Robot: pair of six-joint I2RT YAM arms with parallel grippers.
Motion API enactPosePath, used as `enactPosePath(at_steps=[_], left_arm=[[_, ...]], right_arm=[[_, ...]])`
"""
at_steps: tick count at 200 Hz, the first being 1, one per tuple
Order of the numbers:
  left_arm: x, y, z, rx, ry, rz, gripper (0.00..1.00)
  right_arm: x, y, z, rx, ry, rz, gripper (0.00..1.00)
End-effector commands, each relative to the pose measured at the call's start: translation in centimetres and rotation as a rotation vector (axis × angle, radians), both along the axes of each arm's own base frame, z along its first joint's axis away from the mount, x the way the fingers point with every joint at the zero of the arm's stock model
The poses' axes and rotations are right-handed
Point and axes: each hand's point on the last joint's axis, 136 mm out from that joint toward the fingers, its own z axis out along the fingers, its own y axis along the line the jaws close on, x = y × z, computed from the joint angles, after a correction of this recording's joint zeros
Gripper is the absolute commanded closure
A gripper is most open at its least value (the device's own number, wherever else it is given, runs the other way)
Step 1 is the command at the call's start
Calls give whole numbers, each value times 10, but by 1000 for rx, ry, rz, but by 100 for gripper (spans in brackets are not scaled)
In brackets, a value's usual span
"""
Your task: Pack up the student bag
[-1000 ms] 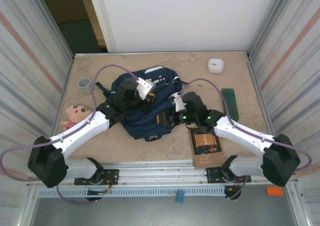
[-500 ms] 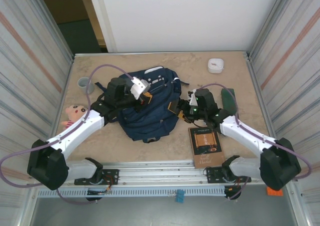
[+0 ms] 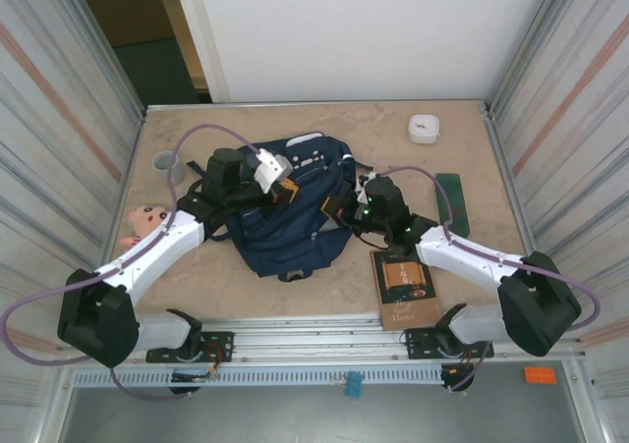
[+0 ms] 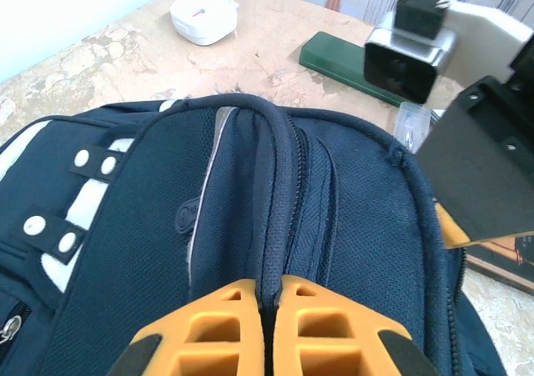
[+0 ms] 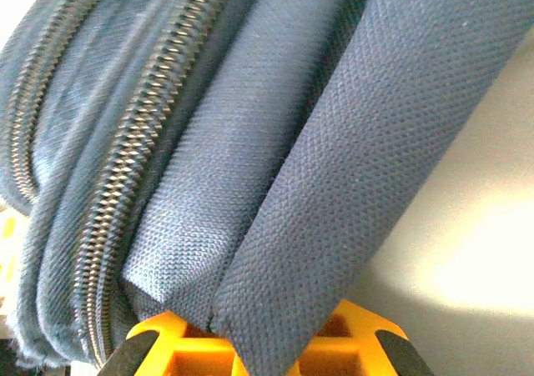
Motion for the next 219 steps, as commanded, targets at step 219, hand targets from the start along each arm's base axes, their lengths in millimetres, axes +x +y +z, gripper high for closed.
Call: enactPosePath(at_steps=[219], left_arm=[[-95, 11, -47, -2, 378, 705, 59]], right_arm=[[0, 52, 55, 36, -152, 20, 100]])
